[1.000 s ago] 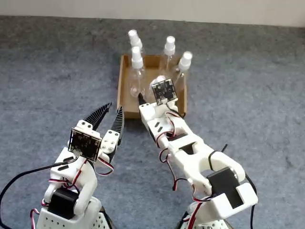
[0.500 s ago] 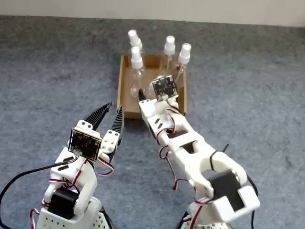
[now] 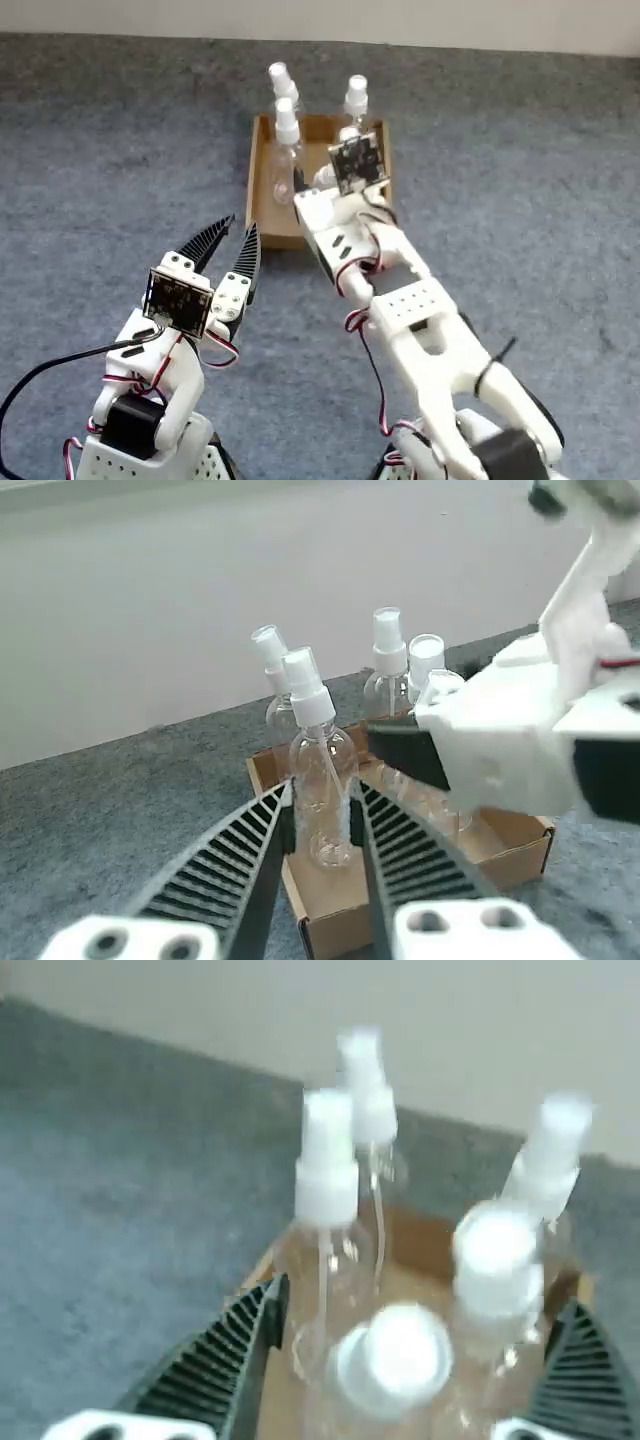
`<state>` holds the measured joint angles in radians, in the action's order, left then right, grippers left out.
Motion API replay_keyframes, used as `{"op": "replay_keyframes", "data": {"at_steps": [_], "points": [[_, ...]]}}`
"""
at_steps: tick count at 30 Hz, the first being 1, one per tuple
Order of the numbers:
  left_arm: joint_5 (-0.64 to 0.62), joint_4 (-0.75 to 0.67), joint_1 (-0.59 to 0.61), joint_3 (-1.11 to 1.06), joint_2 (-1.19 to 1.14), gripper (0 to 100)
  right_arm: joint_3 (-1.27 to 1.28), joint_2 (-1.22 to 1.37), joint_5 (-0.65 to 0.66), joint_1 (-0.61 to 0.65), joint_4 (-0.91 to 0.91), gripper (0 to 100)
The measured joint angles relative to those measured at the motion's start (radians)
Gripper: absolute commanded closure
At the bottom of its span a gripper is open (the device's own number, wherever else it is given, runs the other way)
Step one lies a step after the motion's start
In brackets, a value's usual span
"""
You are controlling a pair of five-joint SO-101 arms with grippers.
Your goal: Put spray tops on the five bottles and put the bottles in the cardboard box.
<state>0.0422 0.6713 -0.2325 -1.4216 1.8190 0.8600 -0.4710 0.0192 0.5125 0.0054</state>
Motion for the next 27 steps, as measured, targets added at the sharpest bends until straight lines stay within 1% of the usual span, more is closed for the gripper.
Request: {"op": "replay_keyframes", "data": {"at_steps": [4,9,12,14,15,20,21,24,27], "points": [[0.000,0.000,0.000,0.000,0.000,92,-0.092,-0.112,0.000,0.000,0.161,65.9],[0.000,0.000,0.000,0.000,0.000,92,-0.163,-0.227,0.000,0.000,0.321,65.9],[0.000,0.000,0.000,0.000,0.000,92,-0.186,-0.301,0.002,-0.037,0.394,66.3],[0.000,0.000,0.000,0.000,0.000,92,-0.192,-0.351,0.002,-0.077,0.437,70.4],[0.000,0.000,0.000,0.000,0.000,92,-0.192,-0.377,0.002,-0.101,0.465,73.9],[0.000,0.000,0.000,0.000,0.000,92,-0.193,-0.480,0.003,-0.261,0.582,97.3],[0.000,0.000,0.000,0.000,0.000,92,-0.193,-0.499,0.003,-0.298,0.601,99.8],[0.000,0.000,0.000,0.000,0.000,92,-0.143,-0.563,0.003,-0.394,0.651,99.3],[0.000,0.000,0.000,0.000,0.000,92,-0.009,-0.646,0.006,-0.423,0.663,99.5]]}}
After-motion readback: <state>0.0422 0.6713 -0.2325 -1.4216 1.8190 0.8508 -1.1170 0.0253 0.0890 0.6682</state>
